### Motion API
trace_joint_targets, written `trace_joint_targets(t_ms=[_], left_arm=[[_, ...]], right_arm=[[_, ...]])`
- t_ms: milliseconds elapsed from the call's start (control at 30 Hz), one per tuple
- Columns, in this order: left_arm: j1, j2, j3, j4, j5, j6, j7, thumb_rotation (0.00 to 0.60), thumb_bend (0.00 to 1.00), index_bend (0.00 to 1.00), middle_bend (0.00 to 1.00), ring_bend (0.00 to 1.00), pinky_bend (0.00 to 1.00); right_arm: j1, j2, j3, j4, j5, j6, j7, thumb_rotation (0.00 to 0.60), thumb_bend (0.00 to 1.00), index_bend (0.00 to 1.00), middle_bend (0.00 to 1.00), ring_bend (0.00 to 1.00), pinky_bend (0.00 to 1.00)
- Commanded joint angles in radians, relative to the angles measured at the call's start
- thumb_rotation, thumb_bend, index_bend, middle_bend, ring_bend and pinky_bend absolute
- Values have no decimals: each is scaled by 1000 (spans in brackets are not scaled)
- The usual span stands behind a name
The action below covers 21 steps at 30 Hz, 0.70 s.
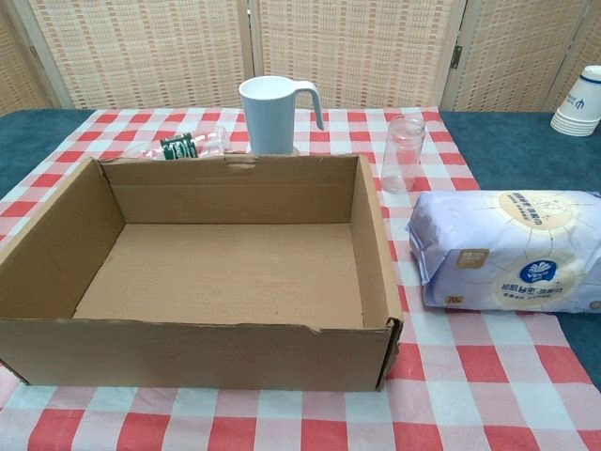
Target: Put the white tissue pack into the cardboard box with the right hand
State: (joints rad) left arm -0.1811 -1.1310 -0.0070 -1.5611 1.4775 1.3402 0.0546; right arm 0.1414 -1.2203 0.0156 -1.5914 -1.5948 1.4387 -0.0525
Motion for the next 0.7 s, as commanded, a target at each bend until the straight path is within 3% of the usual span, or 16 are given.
trace_joint_targets(t_ms=[33,700], left_arm=[[0,2,1,-3,1,1,2,600,279,45,0,0,130],[1,1,6,-13,12,3,8,600,279,45,0,0,130]], right_arm=[[1,1,-2,-1,-5,1,1,600,0,0,0,0,0],[-1,57,-21,-87,-42,5,14,600,0,0,0,0,0]])
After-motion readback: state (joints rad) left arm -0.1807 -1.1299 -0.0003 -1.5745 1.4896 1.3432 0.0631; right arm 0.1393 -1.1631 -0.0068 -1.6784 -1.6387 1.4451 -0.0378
